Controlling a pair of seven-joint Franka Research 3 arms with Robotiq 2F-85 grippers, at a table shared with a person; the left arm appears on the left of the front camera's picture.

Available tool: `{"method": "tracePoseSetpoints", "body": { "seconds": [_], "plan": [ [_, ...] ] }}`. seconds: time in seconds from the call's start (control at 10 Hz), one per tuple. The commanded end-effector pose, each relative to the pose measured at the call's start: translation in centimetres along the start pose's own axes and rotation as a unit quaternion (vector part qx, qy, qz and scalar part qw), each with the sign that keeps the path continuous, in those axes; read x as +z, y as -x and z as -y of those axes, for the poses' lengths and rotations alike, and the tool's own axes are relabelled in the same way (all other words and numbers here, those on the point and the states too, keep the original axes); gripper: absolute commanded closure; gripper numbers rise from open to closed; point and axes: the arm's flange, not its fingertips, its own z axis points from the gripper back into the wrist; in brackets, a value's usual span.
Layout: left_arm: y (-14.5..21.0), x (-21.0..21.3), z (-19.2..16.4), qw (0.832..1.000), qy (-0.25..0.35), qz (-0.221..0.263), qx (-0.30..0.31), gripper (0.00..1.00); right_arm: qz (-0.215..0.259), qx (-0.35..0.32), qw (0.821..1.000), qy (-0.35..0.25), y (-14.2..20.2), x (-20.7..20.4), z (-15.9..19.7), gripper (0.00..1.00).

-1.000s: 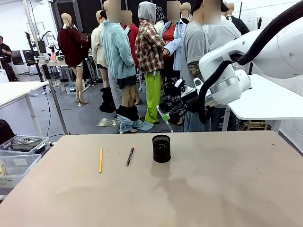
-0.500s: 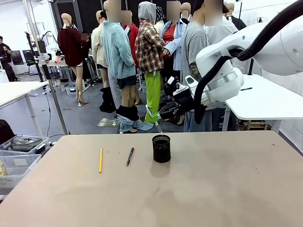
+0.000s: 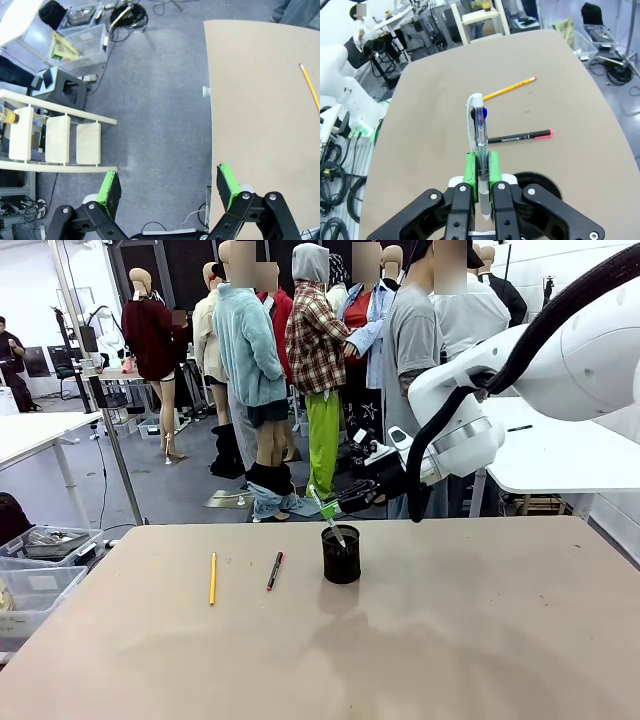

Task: Place the pens into the pen holder.
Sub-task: Pick up a writing instrument from the table and place it into the Pen holder.

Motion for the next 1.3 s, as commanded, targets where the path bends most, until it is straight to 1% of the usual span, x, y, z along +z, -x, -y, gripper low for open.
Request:
{"method": "tracePoseSetpoints", "body": {
  "seconds": [0.0,0.2,0.3,0.4,0.6,0.7,0.9,1.1,1.2],
  "plan": [
    [0.0,0.0,0.0,1.0,0.003,0.001,0.001,0.0,-0.014,-0.009,1.0,0.013,-0.3,0.1,1.7,1.0],
    [0.0,0.0,0.0,1.0,0.003,0.001,0.001,0.0,-0.02,-0.011,1.0,0.017,0.1,0.4,2.3,1.0],
    [0.0,0.0,0.0,1.0,0.003,0.001,0.001,0.0,-0.011,-0.018,1.0,0.002,0.5,0.4,2.3,1.0],
    [0.0,0.0,0.0,1.0,0.003,0.001,0.001,0.0,-0.004,-0.013,1.0,-0.008,0.4,0.7,1.6,1.0],
    [0.0,0.0,0.0,1.0,0.003,0.001,0.001,0.0,0.007,0.024,1.0,0.004,-1.0,2.1,-0.3,1.0],
    [0.0,0.0,0.0,1.0,0.003,0.001,0.001,0.0,0.009,0.034,0.999,0.005,-1.5,2.4,-0.5,1.0],
    [0.0,0.0,0.0,1.0,0.003,0.001,0.001,0.0,0.01,0.03,0.999,0.02,-1.9,2.1,0.7,1.0],
    [0.0,0.0,0.0,1.0,0.003,0.001,0.001,0.0,0.008,0.014,1.0,0.01,-2.0,1.3,3.1,1.0],
    [0.0,0.0,0.0,1.0,0.003,0.001,0.001,0.0,0.006,0.012,1.0,0.01,-1.9,1.2,3.5,1.0]
  ]
}}
